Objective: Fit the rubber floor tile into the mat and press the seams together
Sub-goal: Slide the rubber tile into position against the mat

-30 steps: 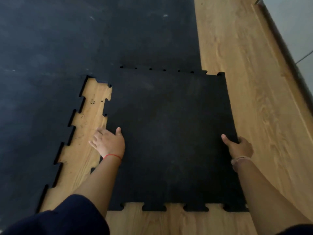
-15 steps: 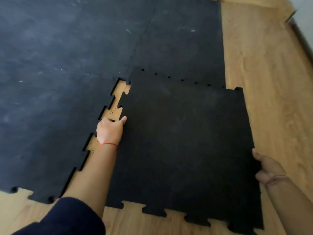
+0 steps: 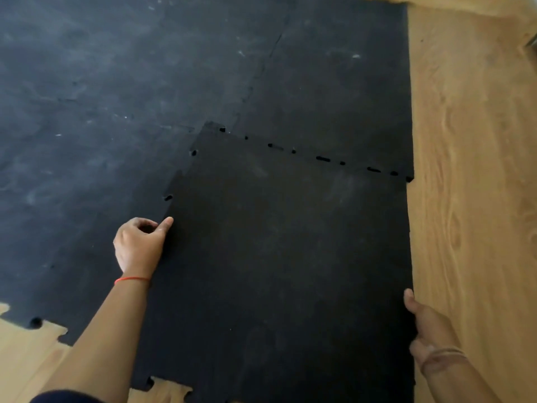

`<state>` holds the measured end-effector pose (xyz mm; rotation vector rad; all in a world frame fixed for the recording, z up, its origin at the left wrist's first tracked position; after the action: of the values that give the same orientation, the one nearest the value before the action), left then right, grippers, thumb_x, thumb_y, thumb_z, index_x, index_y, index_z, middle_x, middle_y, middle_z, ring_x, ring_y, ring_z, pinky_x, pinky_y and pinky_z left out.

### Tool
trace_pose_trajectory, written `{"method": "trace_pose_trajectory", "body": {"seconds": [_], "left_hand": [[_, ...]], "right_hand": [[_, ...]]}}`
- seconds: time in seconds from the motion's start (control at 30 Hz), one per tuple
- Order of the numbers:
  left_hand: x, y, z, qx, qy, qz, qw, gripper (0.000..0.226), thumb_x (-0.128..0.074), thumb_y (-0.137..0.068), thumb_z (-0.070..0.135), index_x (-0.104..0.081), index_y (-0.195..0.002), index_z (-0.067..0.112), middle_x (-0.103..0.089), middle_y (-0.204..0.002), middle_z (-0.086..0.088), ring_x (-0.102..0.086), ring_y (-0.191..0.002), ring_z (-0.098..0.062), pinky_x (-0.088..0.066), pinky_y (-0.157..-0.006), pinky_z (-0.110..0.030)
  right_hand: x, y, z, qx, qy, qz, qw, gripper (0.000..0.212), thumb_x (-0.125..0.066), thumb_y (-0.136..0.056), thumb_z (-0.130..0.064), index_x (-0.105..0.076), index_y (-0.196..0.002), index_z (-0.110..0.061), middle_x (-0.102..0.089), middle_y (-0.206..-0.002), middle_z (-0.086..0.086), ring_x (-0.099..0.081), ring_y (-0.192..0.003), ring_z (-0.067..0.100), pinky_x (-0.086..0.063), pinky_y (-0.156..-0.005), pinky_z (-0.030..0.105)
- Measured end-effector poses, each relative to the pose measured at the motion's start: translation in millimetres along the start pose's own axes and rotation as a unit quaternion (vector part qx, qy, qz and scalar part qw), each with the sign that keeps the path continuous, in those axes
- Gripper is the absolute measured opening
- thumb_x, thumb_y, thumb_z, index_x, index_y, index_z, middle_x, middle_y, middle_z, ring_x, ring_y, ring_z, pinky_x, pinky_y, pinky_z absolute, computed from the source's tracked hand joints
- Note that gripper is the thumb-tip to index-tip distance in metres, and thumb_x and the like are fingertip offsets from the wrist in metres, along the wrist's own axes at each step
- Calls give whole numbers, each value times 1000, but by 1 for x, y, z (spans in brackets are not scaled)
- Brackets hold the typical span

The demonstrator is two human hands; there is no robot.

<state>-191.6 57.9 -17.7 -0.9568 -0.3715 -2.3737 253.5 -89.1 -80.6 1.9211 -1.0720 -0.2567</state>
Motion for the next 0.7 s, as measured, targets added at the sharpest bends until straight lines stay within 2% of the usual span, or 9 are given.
{"method": "trace_pose_trajectory", "body": {"seconds": [0.1, 0.3, 0.37, 0.43, 0.5, 0.6, 0.7], "left_hand": [[-4, 0, -1, -6, 3, -5, 1000, 30, -68, -79, 31, -63, -78, 1, -65, -91, -18, -57, -91, -30, -38, -73, -32], [5, 14, 4, -32, 25, 32, 999, 27, -64, -84, 26, -64, -76, 1, -61, -77, -15, -56, -81, -30, -39, -75, -34], [3, 17, -2, -25, 25, 33, 999, 28, -62, -85, 26, -65, -79, -1, -64, -82, -20, -58, -84, -35, -41, -78, -37], [-5, 14, -5, -16, 19, 22, 999, 29, -61, -86, 26, -66, -82, -2, -66, -88, -24, -58, -89, -38, -43, -82, -41], [-16, 6, -4, -13, 8, 7, 1000, 30, -61, -86, 27, -66, -84, -2, -66, -92, -23, -58, -93, -38, -42, -84, -41], [-29, -2, -7, -13, -17, -25, 999, 31, -62, -85, 28, -67, -86, -2, -67, -94, -21, -58, -95, -36, -45, -85, -42], [-37, -8, -17, -32, -66, -30, 997, 35, -62, -84, 32, -66, -88, -3, -67, -93, -24, -56, -97, -39, -44, -90, -48]], "right_hand": [[-4, 17, -10, 41, -19, 17, 999, 76, -54, -90, -38, -14, -148, -11, -18, -156, 10, -15, -142, 29, -12, -114, 45], [19, 29, -22, 105, -26, 67, 992, 60, -56, -90, -28, -33, -143, -13, -30, -152, 9, -26, -138, 28, -18, -114, 44], [24, 30, -27, 124, -26, 69, 990, 54, -54, -92, -22, -36, -141, -11, -33, -150, 10, -28, -137, 29, -19, -112, 42], [15, 27, -30, 117, -32, 44, 992, 57, -56, -91, -26, -35, -141, -11, -31, -151, 9, -26, -138, 28, -18, -112, 43], [2, 25, -32, 102, -28, 52, 993, 63, -58, -89, -33, -33, -141, -9, -31, -151, 10, -27, -138, 30, -20, -112, 46], [-9, 16, -27, 94, 45, 69, 992, 65, -54, -90, -38, -34, -138, 2, -36, -146, 21, -36, -131, 39, -29, -110, 49], [-8, 15, -30, 98, 162, 91, 978, 55, -50, -93, -36, -44, -127, 7, -48, -128, 25, -43, -120, 42, -32, -104, 48]]}}
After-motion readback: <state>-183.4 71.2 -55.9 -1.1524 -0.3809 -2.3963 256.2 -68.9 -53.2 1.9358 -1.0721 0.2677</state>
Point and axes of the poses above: each hand's wrist, its own y-axis away from the middle knuckle, its own x-axis out of the back of the hand, z = x × y, the point moved 4 cm from there along -y, towards the middle knuckle
